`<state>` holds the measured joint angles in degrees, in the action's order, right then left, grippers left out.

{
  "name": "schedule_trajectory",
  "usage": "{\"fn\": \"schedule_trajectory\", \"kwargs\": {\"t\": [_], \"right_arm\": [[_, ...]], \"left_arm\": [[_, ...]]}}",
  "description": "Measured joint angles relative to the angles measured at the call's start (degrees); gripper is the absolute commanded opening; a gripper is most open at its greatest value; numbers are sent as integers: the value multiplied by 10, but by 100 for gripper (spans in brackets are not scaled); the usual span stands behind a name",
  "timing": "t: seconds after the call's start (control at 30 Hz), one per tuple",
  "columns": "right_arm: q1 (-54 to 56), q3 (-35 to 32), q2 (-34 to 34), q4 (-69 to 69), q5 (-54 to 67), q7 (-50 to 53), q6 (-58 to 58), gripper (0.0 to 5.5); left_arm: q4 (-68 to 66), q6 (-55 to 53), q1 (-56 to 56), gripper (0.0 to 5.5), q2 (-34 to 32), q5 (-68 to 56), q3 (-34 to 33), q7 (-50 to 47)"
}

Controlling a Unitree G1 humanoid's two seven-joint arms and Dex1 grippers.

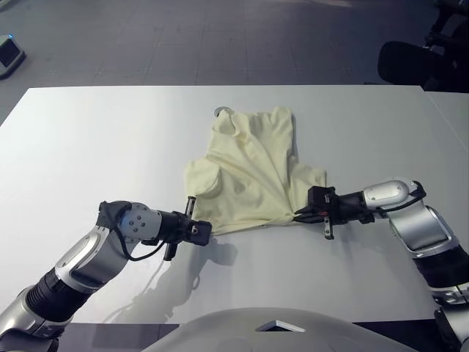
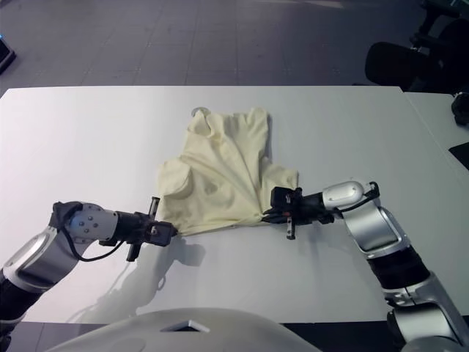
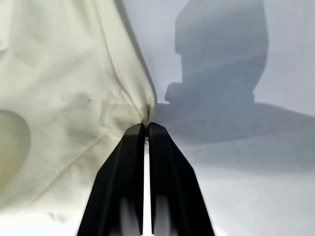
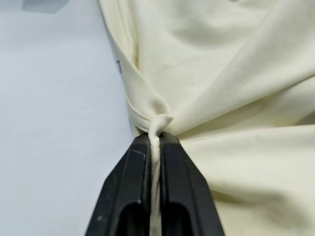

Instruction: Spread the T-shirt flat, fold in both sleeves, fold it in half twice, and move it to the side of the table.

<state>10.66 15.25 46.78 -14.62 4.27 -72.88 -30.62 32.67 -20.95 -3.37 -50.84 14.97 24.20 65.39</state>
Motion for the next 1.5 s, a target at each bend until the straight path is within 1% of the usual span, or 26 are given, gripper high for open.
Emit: {"fn": "schedule_trajectory", "kwargs": {"t": [0.17, 0.2, 0.23, 0.27, 0.33, 0.47, 0.57, 0.6, 0.67, 0.7, 0.77, 0.83, 0.87, 1.0, 1.03, 1.17, 1.27, 1.5], "right_arm": [[-20, -9, 29, -46, 25, -2, -20, 5], [-24, -10, 34, -54, 31, -3, -25, 42], [-30, -10, 43, -68, 39, -5, -28, 51], [-36, -11, 50, -80, 42, -7, -30, 68], [-49, -14, 63, -103, 60, -11, -43, 105], [-51, -58, 82, -134, 108, -12, -74, 167], [-46, -117, 94, -137, 150, -5, -100, 209], [-44, -141, 97, -137, 164, 1, -108, 228], [-33, -175, 97, -133, 176, 29, -121, 262], [-27, -185, 95, -128, 176, 48, -124, 278], [-16, -197, 75, -107, 162, 109, -124, 313], [-16, -188, 55, -88, 136, 158, -121, 352], [-17, -177, 43, -77, 121, 185, -114, 367], [-15, -144, 15, -23, 74, 244, -82, 416], [-15, -140, 12, -13, 64, 253, -77, 437], [-5, -123, 3, 43, 22, 289, -50, 487], [7, -111, -3, 61, 6, 306, -48, 539], [2, -83, -19, 72, -15, 311, -47, 540]], "left_arm": [[18, -25, 12, 0, -2, -22, -10, 5], [20, -30, 13, 0, -2, -30, -13, 6], [26, -39, 15, 30, -2, -45, -18, 10], [34, -48, 17, 40, -2, -60, -24, 13], [57, -83, 21, 79, 3, -110, -43, 21], [81, -185, -7, 143, 28, -248, -129, 33], [81, -240, -40, 187, 26, -355, -228, 42], [72, -247, -47, 207, 21, -370, -255, 39], [36, -241, -55, 241, 6, -355, -275, 8], [12, -229, -56, 259, 1, -330, -276, -16], [-62, -187, -60, 295, 2, -258, -260, -93], [-121, -150, -71, 336, 18, -208, -233, -148], [-152, -127, -79, 352, 38, -189, -212, -173], [-229, -76, -117, 402, 92, -154, -159, -212], [-236, -72, -121, 424, 97, -150, -154, -214], [-264, -56, -135, 476, 111, -143, -133, -216], [-282, -46, -136, 532, 114, -127, -116, -216], [-305, -30, -132, 538, 114, -101, -94, -216]]}}
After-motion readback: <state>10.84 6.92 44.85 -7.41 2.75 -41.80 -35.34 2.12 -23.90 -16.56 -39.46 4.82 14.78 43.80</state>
